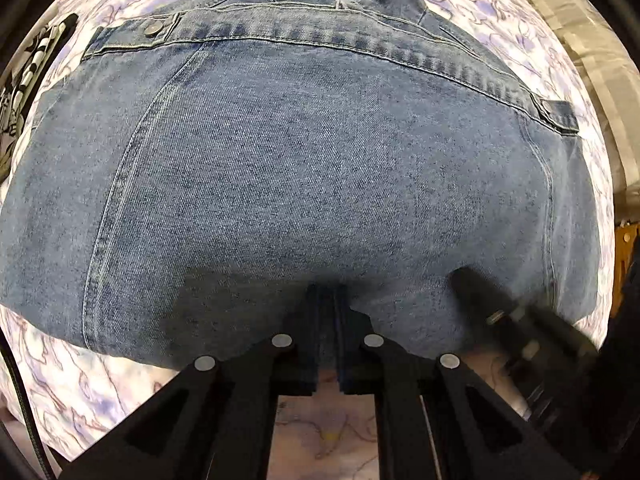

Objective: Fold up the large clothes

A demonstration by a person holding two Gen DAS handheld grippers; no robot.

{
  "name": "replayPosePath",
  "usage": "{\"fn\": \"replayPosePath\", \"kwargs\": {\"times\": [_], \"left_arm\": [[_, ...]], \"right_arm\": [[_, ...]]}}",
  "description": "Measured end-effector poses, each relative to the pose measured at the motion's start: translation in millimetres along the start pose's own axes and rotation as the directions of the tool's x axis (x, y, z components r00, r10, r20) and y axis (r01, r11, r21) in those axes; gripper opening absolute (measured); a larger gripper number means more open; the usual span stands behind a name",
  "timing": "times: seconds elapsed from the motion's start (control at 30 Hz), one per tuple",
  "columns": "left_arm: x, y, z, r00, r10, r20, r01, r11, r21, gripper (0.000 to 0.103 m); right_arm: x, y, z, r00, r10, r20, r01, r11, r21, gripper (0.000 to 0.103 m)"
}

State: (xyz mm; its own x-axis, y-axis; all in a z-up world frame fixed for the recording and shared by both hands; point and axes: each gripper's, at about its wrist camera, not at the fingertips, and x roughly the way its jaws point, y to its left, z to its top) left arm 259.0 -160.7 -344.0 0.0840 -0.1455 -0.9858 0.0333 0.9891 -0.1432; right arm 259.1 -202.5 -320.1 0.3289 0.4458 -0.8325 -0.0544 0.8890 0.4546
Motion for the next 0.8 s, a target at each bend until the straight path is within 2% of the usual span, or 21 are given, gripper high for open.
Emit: {"fn": "replayPosePath", "kwargs": {"times": [0.07, 0.13, 0.27, 0.33, 0.37, 0.4, 0.43, 0.47, 0.5, 0.57, 0.63, 0.67, 0.73, 0.77, 0.8], "left_arm": [[-0.6, 3.4, -0.8, 1.000, -0.004, -0.002, 0.004, 1.000, -0.002, 0.006], [-2.6, 6.8, -1.4, 1.000, 0.007, -0.004, -0.007, 1.000, 0.000, 0.005], [-9.2, 24.2, 2.1, 1.000, 0.018, 0.001, -0.018, 1.000, -0.005, 0.004], [-13.8, 31.2, 2.1, 1.000, 0.027, 0.005, -0.027, 1.000, -0.006, 0.004], [-16.4, 31.8, 5.7, 0.999, 0.045, 0.011, -0.045, 0.999, -0.003, 0.004], [-20.1, 35.1, 7.8, 0.996, 0.087, 0.025, -0.087, 0.996, 0.001, 0.004], [-25.3, 41.8, 8.3, 0.988, 0.147, 0.054, -0.148, 0.989, 0.006, 0.004], [-28.6, 48.3, 8.6, 0.982, 0.177, 0.067, -0.177, 0.984, 0.006, 0.004], [-31.6, 59.6, 10.3, 0.975, 0.208, 0.075, -0.208, 0.978, -0.008, 0.004], [-36.3, 80.6, 13.9, 0.973, 0.216, 0.081, -0.213, 0.976, -0.044, 0.004], [-43.0, 100.9, 17.8, 0.960, 0.259, 0.101, -0.253, 0.965, -0.070, 0.004], [-46.6, 112.8, 19.7, 0.946, 0.304, 0.114, -0.296, 0.952, -0.076, 0.004], [-45.2, 127.7, 26.2, 0.914, 0.388, 0.117, -0.380, 0.921, -0.088, 0.006], [-44.5, 141.8, 27.5, 0.904, 0.413, 0.110, -0.402, 0.909, -0.107, 0.006], [-43.2, 158.0, 27.1, 0.906, 0.411, 0.097, -0.398, 0.908, -0.132, 0.006]], "right_arm": [[-10.6, -11.8, 1.9, 0.998, -0.062, 0.027, 0.062, 0.998, 0.000, 0.000], [-19.3, -25.1, 4.3, 0.998, -0.056, 0.030, 0.056, 0.998, 0.020, 0.000], [-40.6, -49.5, 5.8, 0.977, -0.206, 0.046, 0.206, 0.978, 0.013, 0.000], [-53.2, -65.2, 4.9, 0.984, -0.173, 0.041, 0.171, 0.984, 0.045, 0.000], [-56.9, -68.6, 4.5, 0.983, -0.179, 0.036, 0.177, 0.983, 0.053, 0.000], [-60.0, -69.4, 4.1, 0.975, -0.220, 0.034, 0.218, 0.975, 0.043, 0.000], [-63.3, -69.4, 3.3, 0.948, -0.316, 0.027, 0.316, 0.949, 0.011, 0.000], [-66.6, -72.6, 1.0, 0.904, -0.426, 0.025, 0.427, 0.904, -0.018, 0.000], [-73.6, -81.9, -2.4, 0.887, -0.460, 0.032, 0.461, 0.887, -0.013, 0.000], [-84.3, -102.3, -4.2, 0.889, -0.456, 0.023, 0.454, 0.888, 0.068, 0.000], [-93.7, -118.6, -5.5, 0.892, -0.452, 0.018, 0.447, 0.887, 0.112, 0.000], [-96.4, -121.8, -5.3, 0.892, -0.451, 0.022, 0.446, 0.888, 0.108, 0.000], [-97.9, -122.4, -3.9, 0.873, -0.487, 0.018, 0.484, 0.871, 0.090, 0.000], [-96.9, -122.6, -3.9, 0.869, -0.494, 0.016, 0.492, 0.867, 0.081, 0.000], [-97.0, -123.9, -4.6, 0.867, -0.499, 0.017, 0.496, 0.865, 0.083, 0.000]]}}
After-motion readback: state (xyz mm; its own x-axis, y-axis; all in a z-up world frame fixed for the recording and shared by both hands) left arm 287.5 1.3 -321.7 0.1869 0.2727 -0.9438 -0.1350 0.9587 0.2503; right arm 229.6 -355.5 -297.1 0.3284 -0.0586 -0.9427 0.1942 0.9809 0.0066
